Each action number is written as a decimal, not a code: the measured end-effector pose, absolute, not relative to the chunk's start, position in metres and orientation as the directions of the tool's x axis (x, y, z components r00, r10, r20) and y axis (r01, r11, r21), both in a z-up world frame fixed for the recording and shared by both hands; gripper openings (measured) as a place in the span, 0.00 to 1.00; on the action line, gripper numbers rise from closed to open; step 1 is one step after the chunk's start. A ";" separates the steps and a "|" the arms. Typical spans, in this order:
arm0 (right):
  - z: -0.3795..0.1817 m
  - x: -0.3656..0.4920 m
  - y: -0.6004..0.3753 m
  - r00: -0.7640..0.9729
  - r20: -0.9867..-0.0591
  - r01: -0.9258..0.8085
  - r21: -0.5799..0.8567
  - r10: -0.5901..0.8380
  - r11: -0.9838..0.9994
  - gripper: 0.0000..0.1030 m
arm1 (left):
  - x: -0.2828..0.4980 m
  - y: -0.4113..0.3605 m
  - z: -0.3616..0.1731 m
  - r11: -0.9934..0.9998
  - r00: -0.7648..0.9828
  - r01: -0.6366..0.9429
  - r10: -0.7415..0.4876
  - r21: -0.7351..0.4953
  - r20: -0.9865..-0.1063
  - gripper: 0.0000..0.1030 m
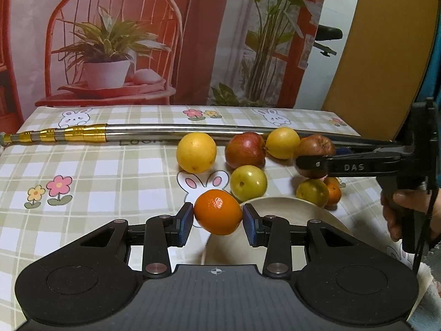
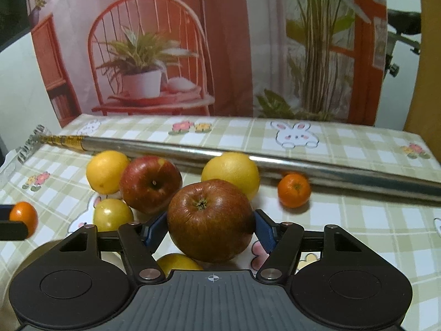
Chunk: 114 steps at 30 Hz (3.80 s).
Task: Organize fruits
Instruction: 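Lower the mandarin onto the white plate and open the left tool while the right tool carries the apple, then lower the red apple onto the white plate and open the right tool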
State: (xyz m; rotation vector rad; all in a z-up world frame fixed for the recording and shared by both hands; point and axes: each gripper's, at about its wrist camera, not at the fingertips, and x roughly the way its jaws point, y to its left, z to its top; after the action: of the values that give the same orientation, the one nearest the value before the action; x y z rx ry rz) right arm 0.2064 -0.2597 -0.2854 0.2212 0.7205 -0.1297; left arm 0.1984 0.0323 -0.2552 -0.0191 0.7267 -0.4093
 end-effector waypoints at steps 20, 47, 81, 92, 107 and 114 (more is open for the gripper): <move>-0.259 0.146 -0.222 0.766 -0.642 0.104 0.187 0.041 0.977 0.61 | 0.174 0.008 -0.274 0.911 0.633 0.405 -0.338 -0.074 -0.697 0.40; -0.262 0.142 -0.200 0.750 -0.655 0.041 0.191 0.096 0.981 0.61 | 0.171 0.008 -0.284 0.926 0.606 0.367 -0.308 -0.086 -0.734 0.40; -0.286 0.153 -0.176 0.693 -0.702 -0.023 0.206 0.164 0.978 0.61 | 0.179 0.056 -0.256 0.958 0.711 0.179 -0.282 -0.222 -0.645 0.50; -0.287 0.148 -0.184 0.698 -0.700 -0.006 0.204 0.150 0.979 0.61 | 0.179 0.059 -0.259 0.959 0.709 0.170 -0.278 -0.225 -0.649 0.50; -0.280 0.146 -0.184 0.701 -0.700 0.000 0.188 0.134 0.982 0.64 | 0.178 0.059 -0.259 0.960 0.699 0.167 -0.276 -0.224 -0.660 0.50; -0.261 0.142 -0.196 0.742 -0.658 0.015 0.203 0.125 0.979 0.64 | 0.181 0.058 -0.257 0.961 0.695 0.175 -0.275 -0.216 -0.664 0.50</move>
State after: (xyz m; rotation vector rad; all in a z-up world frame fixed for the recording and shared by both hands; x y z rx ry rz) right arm 0.1424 -0.1961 -0.2614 0.2005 0.7332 0.0603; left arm 0.1809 0.0577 -0.2570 -0.1400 0.7620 -0.2519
